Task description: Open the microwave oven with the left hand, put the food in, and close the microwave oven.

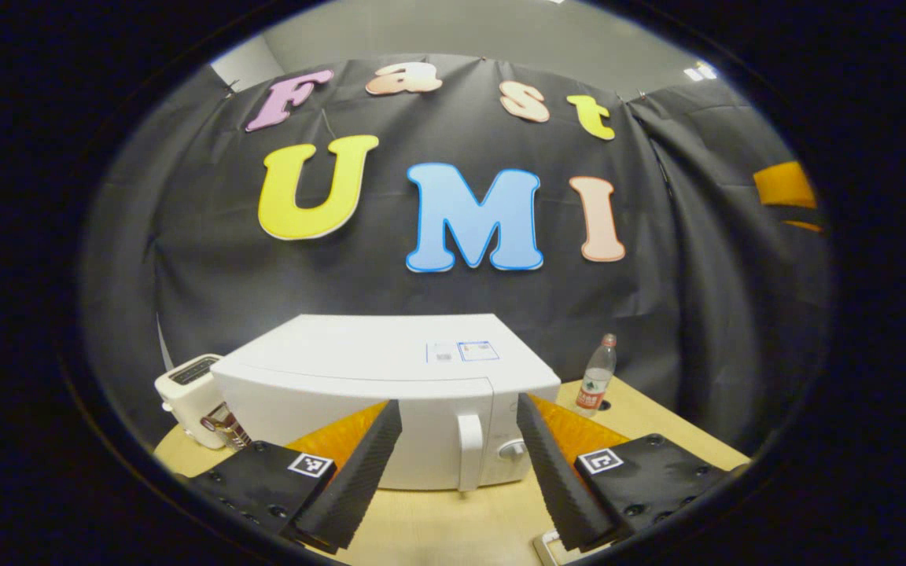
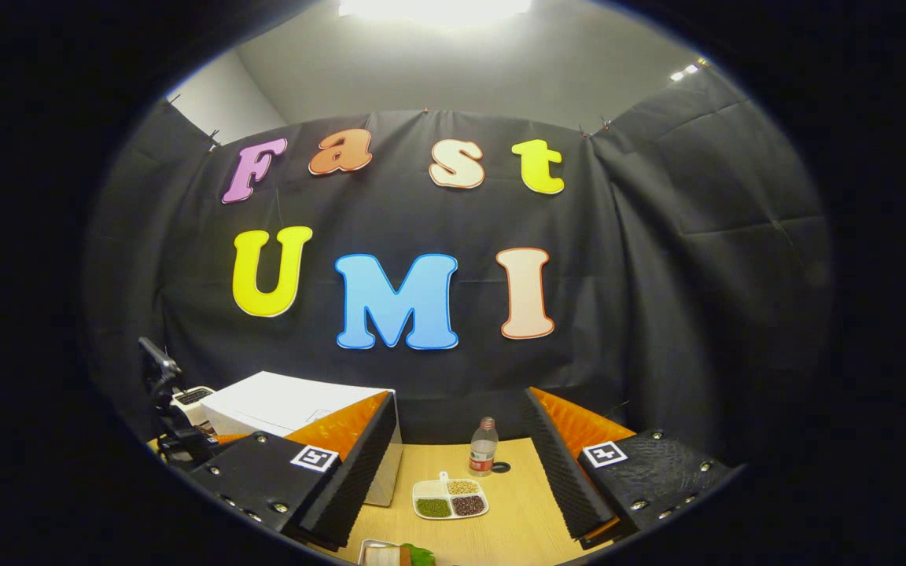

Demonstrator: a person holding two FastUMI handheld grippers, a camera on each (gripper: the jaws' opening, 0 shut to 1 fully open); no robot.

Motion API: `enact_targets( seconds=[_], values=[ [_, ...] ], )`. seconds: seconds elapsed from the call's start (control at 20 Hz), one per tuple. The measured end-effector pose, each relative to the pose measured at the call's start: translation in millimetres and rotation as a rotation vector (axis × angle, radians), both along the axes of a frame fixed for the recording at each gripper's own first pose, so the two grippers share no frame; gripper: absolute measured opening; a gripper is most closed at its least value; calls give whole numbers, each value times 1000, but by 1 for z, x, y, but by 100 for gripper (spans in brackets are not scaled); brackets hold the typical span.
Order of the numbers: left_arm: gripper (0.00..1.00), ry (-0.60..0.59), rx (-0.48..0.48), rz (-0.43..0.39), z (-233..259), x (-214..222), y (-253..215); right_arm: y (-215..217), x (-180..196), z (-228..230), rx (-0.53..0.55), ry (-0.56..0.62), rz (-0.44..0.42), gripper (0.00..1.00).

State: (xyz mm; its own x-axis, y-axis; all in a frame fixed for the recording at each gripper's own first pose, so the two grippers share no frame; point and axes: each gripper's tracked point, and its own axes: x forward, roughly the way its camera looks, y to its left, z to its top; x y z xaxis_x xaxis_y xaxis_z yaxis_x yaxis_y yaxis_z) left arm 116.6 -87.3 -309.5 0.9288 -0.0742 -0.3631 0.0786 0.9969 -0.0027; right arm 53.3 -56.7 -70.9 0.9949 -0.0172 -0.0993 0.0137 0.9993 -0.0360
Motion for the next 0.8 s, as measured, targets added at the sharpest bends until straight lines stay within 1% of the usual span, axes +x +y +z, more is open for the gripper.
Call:
enact_targets(
  seconds=[0.05,0.1,0.15,0.2,0.25,0.3,0.35,0.4,0.45,0.5,0.55,0.6,0.65,0.7,0.75,0.8],
  values=[
    [98,30,13,-12,-18,5,-4,-1,2,-5,-5,9,-3,97],
    [100,52,22,-18,-34,10,-7,-2,4,-10,-12,22,-6,97],
    [94,75,23,-21,-48,13,-10,-2,5,-15,-15,35,-1,97],
    [91,91,18,-22,-59,15,-12,-1,6,-20,-15,52,3,97],
    [89,102,16,-15,-69,20,-12,-2,7,-25,-15,64,6,97],
    [92,123,10,-10,-80,25,-12,-2,8,-30,-19,76,9,97],
    [88,149,1,-9,-94,28,-14,-3,10,-34,-26,88,9,97],
    [88,169,16,3,-106,32,-13,-3,11,-37,-32,98,5,97],
    [80,183,30,19,-115,35,-10,-4,12,-42,-38,113,0,97],
    [73,198,23,41,-122,38,-7,-3,13,-46,-39,129,1,97],
    [57,217,-7,57,-123,32,-10,-1,13,-48,-40,138,0,97],
    [42,216,-5,56,-105,18,-12,1,13,-48,-42,140,0,97],
    [31,228,2,47,-122,32,-12,2,12,-47,-43,136,2,97],
    [30,229,-1,42,-121,34,-13,6,11,-45,-46,131,7,97],
    [25,238,-7,37,-123,34,-12,8,9,-45,-51,127,13,97],
    [27,241,-6,32,-124,34,-12,8,9,-44,-60,125,14,97]
  ],
)
